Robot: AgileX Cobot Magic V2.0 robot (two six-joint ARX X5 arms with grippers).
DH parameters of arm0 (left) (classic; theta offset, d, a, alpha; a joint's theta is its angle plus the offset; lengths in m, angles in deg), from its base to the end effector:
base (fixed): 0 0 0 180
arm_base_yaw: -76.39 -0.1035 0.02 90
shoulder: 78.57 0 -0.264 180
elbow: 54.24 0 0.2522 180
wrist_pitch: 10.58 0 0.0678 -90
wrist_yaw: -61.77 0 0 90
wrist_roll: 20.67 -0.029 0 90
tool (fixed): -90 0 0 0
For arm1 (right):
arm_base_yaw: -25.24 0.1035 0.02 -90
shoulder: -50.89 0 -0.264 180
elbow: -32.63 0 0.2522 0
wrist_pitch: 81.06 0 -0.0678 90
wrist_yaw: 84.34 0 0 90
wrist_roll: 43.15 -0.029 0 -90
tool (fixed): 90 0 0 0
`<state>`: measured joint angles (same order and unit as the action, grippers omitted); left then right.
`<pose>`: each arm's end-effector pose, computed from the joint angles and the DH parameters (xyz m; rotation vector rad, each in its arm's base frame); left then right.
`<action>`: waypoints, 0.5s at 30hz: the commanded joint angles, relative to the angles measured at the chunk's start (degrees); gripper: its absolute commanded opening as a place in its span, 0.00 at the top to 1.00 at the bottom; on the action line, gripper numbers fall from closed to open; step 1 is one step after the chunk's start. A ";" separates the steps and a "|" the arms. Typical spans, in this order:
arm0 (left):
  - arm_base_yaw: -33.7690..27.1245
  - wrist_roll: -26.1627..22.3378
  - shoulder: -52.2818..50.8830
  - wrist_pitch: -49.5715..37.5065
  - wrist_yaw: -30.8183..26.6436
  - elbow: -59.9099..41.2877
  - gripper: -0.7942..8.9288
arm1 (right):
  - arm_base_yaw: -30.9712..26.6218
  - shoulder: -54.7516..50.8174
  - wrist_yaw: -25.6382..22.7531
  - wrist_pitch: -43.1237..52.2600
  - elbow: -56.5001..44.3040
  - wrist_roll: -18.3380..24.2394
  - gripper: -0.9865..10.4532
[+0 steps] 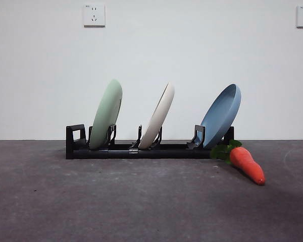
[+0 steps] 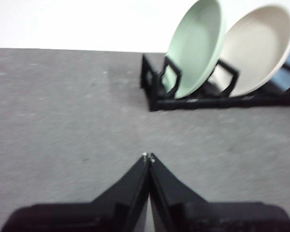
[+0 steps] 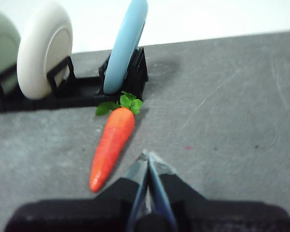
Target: Take the green plate from the plate rack,put the plate on the table,take the carrot from the table,put the carrot in the plate
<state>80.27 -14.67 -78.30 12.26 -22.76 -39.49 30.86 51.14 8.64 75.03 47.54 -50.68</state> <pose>0.0954 -0.0092 0.1537 -0.1063 0.1545 -0.1551 0.0949 0.0109 0.1529 0.1272 0.1712 0.1389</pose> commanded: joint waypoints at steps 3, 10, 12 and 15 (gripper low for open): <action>-0.17 7.34 -0.15 -0.35 3.80 1.84 0.92 | 0.07 -0.17 3.10 2.38 0.90 -7.67 0.92; -0.15 9.11 1.84 3.82 4.68 10.40 0.92 | 0.11 3.26 3.06 1.33 9.99 -8.07 0.92; -0.15 9.09 3.72 5.42 6.27 13.64 0.92 | 0.11 5.97 3.13 -0.61 13.81 -8.07 0.92; -0.13 8.98 7.26 8.28 8.92 18.69 0.92 | 0.11 10.73 3.19 -5.79 20.13 -7.08 0.92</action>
<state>80.27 -6.02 -71.70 20.39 -14.67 -21.96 30.91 60.73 11.70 70.20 66.07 -57.94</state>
